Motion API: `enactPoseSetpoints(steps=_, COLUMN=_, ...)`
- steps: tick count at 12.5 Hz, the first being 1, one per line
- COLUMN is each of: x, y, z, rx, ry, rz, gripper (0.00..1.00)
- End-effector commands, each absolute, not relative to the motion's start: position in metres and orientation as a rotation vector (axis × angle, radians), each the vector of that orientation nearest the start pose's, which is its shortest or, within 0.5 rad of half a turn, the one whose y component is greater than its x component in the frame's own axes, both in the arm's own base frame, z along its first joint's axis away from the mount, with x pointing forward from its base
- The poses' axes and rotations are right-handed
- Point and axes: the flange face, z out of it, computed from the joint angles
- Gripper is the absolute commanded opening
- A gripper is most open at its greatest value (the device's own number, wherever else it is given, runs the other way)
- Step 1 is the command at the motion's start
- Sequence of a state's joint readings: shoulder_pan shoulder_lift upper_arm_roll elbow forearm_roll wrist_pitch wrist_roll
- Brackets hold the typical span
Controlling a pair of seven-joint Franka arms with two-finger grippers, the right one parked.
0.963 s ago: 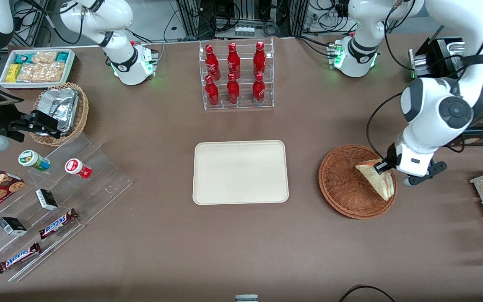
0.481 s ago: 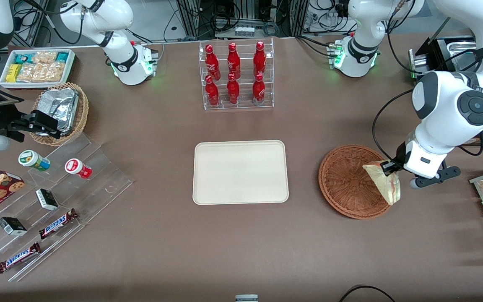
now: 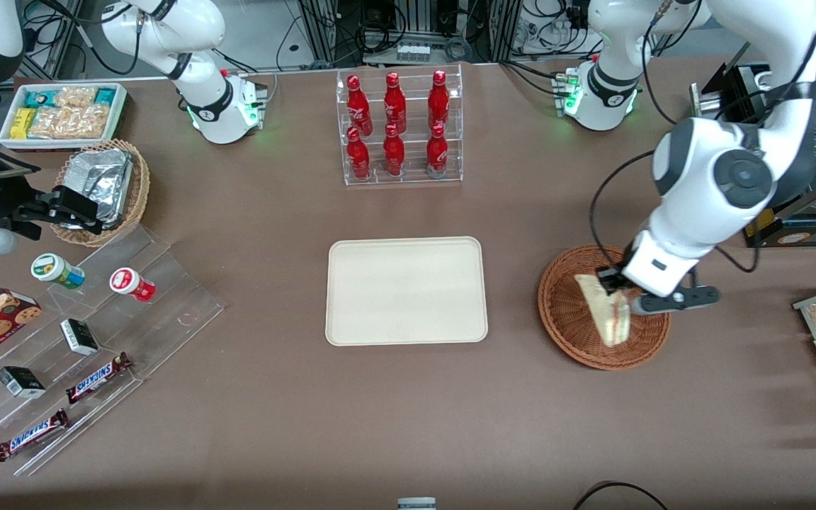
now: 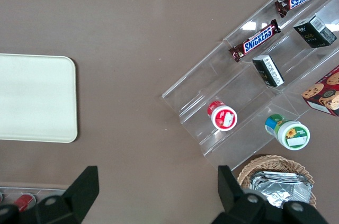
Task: Place sandwich from basket to tray
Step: 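Lift the sandwich and carry it with the left gripper over the white tray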
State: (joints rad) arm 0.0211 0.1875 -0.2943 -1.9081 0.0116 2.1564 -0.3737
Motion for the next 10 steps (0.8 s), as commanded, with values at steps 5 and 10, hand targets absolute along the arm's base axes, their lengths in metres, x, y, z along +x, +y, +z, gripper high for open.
enactPoseSetpoints(steps=5, x=0.578, y=-0.238, z=0.389, rx=-3.194, ry=0.129, rz=-0.023, gripper=0.0)
enactPoseSetpoints(steps=10, x=0.569, y=-0.29, z=0.381, rx=-3.077, ry=0.173, rz=-0.087, gripper=0.0)
